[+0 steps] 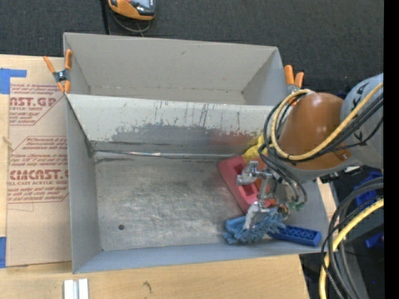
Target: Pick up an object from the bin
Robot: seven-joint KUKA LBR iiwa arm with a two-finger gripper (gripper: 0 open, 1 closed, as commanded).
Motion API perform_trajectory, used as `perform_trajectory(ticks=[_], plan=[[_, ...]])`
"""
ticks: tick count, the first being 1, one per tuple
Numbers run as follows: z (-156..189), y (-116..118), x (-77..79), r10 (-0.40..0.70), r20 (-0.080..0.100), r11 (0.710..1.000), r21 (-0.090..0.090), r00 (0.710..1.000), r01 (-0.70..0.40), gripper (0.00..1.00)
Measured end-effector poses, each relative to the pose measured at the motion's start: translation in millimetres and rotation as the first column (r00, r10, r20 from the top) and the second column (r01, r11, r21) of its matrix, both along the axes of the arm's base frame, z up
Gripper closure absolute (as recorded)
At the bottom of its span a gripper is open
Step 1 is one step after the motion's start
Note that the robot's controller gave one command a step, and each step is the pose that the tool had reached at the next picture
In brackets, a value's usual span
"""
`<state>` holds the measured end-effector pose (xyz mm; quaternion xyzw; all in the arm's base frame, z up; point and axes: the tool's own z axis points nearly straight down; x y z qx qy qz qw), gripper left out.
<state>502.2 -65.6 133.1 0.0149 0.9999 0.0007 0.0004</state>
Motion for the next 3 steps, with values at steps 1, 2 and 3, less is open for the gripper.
perform_trajectory(ticks=[1, 2, 3], plan=[[0.0, 0.0, 0.0, 0.0, 0.0, 1.0, 0.0, 1.0, 0.0, 0.0], [-34.3, -2.5, -4.4, 0.254, -0.004, 0.967, 0.005, 0.967, -0.254, 1.0], [-34.3, -2.5, -4.5, 0.254, -0.004, 0.967, 0.005, 0.967, -0.254, 1.0]])
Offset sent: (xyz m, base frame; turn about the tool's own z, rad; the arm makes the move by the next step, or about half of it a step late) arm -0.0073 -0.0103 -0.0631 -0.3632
